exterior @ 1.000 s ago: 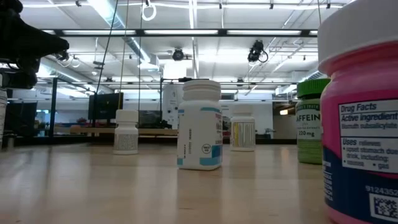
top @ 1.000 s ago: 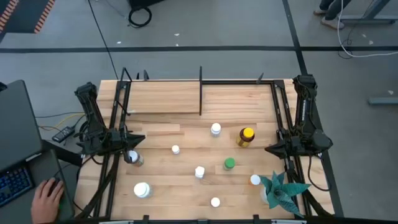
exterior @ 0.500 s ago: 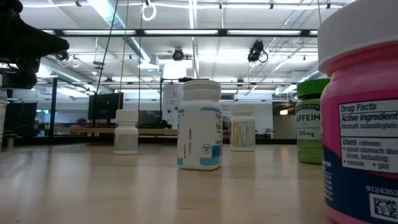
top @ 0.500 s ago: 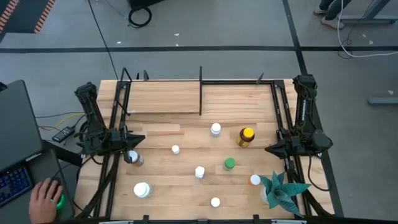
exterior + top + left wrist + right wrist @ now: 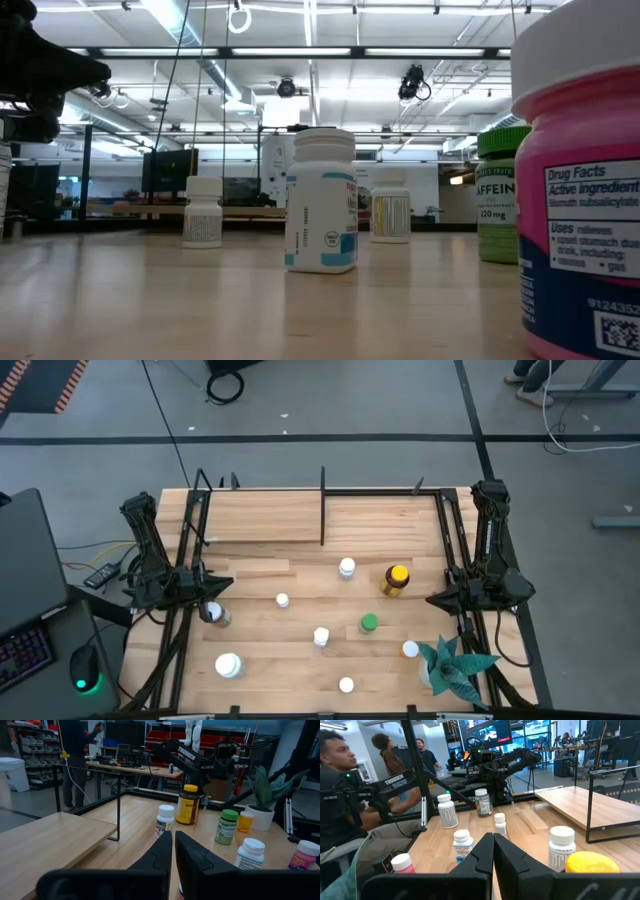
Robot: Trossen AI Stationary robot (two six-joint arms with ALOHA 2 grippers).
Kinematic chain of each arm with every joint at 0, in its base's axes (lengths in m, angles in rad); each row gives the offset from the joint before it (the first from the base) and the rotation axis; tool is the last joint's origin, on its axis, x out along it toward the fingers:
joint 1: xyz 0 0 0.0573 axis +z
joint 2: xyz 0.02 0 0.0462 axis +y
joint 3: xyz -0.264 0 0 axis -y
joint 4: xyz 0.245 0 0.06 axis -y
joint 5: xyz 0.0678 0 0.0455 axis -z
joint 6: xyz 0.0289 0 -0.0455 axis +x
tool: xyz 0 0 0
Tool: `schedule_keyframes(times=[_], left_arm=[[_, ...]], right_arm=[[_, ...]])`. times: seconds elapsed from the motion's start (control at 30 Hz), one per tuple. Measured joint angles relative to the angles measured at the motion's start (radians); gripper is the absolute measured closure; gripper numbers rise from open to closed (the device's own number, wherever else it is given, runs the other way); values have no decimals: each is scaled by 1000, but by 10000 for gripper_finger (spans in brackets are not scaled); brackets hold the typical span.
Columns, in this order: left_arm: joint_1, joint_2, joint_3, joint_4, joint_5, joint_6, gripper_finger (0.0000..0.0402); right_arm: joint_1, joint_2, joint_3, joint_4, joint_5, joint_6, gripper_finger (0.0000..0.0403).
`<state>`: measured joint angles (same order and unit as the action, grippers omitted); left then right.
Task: Pick and place medicine bottles onto shelf by color
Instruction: Put the transparent pill bottle on the shelf
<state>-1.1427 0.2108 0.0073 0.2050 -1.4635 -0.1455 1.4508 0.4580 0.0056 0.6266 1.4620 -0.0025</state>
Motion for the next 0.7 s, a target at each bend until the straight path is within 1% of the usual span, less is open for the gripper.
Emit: schedule_keyframes(times=[0.2, 0.53, 0.7], left_arm=[[0, 0, 0, 0, 0, 0, 366], [0, 0, 0, 0, 0, 0, 376], [0, 0, 0, 0, 0, 0, 372]], right_arm=[[0, 0, 0, 0, 0, 0, 385], [0, 0, 0, 0, 0, 0, 385], [0, 0, 0, 0, 0, 0, 385]])
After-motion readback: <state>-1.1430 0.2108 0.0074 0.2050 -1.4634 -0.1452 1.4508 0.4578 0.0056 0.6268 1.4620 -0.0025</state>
